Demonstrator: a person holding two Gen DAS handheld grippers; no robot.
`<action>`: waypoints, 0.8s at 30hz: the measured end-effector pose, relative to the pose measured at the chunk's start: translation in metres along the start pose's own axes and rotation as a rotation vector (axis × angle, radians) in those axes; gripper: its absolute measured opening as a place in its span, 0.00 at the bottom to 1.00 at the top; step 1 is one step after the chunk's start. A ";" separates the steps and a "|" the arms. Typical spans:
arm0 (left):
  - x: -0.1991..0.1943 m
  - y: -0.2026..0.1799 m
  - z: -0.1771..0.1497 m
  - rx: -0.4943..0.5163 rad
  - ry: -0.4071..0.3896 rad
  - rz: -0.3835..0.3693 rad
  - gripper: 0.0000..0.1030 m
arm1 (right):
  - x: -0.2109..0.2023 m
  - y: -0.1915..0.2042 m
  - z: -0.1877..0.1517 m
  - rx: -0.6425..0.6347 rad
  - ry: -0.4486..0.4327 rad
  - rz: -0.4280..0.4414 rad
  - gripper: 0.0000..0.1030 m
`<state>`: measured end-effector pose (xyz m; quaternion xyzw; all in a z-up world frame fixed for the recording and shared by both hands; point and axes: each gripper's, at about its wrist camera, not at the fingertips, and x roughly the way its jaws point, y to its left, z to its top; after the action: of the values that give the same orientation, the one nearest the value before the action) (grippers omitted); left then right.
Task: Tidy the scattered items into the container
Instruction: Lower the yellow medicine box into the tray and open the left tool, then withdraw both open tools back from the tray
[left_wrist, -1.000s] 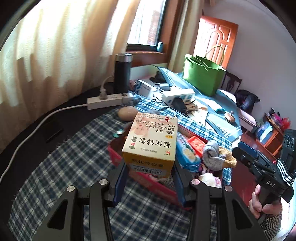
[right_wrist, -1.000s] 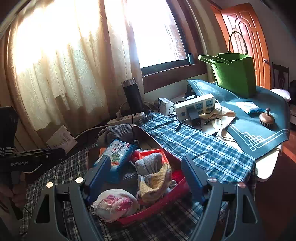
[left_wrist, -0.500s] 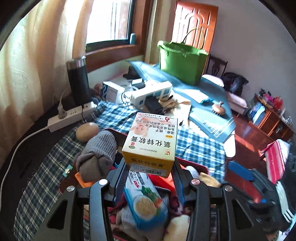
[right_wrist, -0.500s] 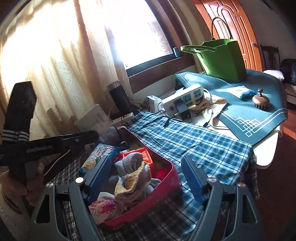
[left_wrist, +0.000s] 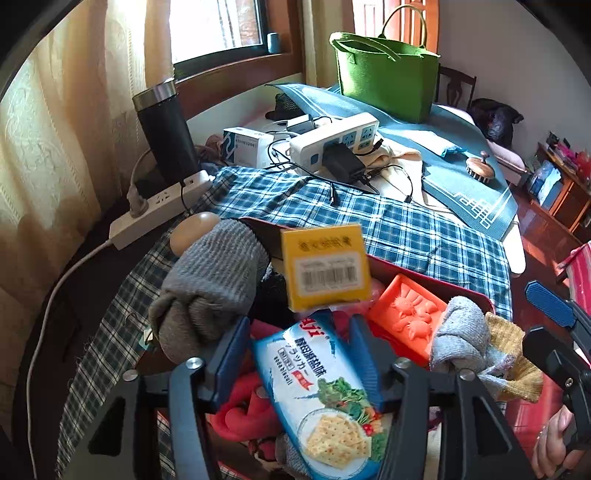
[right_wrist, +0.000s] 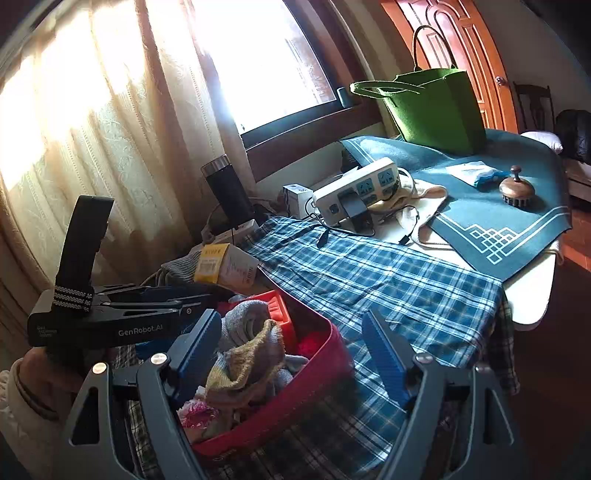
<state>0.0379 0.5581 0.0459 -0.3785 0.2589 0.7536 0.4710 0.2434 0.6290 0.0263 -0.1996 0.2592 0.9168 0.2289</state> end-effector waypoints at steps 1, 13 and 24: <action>-0.003 0.002 -0.001 -0.013 -0.003 -0.009 0.56 | -0.001 0.001 0.000 -0.001 -0.003 0.000 0.79; -0.107 0.019 -0.037 -0.101 -0.240 -0.002 0.84 | -0.012 0.016 0.001 -0.041 -0.002 -0.001 0.79; -0.109 0.004 -0.115 -0.152 -0.119 0.037 1.00 | -0.034 0.053 -0.038 -0.305 0.238 0.038 0.86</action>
<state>0.1013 0.4143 0.0683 -0.3630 0.1796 0.8008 0.4413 0.2528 0.5559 0.0337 -0.3341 0.1463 0.9196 0.1463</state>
